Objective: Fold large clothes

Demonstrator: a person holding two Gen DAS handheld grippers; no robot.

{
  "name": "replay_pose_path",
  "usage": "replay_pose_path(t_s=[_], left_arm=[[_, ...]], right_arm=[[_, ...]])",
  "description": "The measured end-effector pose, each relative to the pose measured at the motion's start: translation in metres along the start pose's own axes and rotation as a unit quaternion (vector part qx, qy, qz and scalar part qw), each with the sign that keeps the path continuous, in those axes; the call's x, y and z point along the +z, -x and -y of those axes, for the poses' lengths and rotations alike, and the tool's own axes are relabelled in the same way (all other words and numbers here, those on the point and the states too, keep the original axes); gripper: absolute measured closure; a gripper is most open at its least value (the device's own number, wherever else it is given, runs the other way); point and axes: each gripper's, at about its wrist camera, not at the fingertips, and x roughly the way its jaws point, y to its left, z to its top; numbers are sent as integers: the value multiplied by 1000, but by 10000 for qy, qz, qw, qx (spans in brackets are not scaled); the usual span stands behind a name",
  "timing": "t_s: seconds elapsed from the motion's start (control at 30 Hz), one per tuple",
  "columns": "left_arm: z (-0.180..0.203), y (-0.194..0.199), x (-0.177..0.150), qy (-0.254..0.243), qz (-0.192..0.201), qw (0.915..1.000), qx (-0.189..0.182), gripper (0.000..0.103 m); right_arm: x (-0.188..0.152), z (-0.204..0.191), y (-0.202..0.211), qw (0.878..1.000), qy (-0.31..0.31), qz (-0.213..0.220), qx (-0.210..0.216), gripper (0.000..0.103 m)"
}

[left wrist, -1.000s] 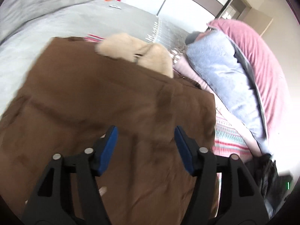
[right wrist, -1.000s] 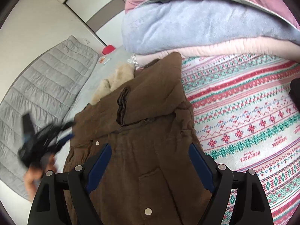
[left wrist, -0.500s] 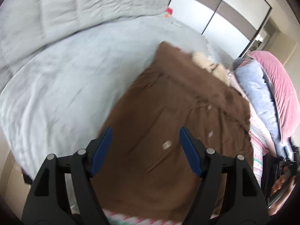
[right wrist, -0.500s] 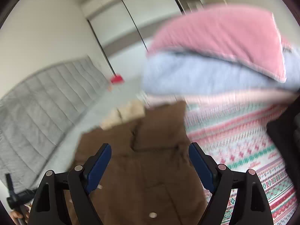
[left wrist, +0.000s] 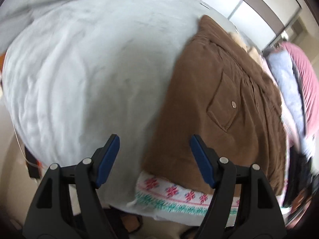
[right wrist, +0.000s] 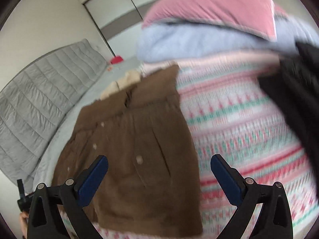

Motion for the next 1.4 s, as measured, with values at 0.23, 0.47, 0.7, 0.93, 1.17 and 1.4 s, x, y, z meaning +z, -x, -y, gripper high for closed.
replay_pose_path(t_s=[0.23, 0.47, 0.7, 0.93, 1.17, 1.4], left_arm=[[-1, 5, -11, -83, 97, 9996, -243, 29], [2, -5, -15, -28, -15, 9988, -484, 36], [-7, -17, -17, 231, -250, 9963, -786, 36], [7, -16, -19, -89, -158, 9974, -699, 46], [14, -10, -17, -255, -14, 9980, -578, 60], [5, -11, -12, 304, -96, 9932, -1123, 60]], right_arm=[[-63, 76, -14, 9832, -1494, -1032, 163, 39], [-83, 87, -16, 9719, -1935, -1213, 567, 53], [-85, 76, -25, 9732, -1809, -1363, 396, 52], [-85, 66, -32, 9747, -1767, -1257, 533, 52], [-79, 64, -29, 9777, -1763, -809, 806, 53], [-82, 60, -44, 9780, -1700, -971, 725, 51]])
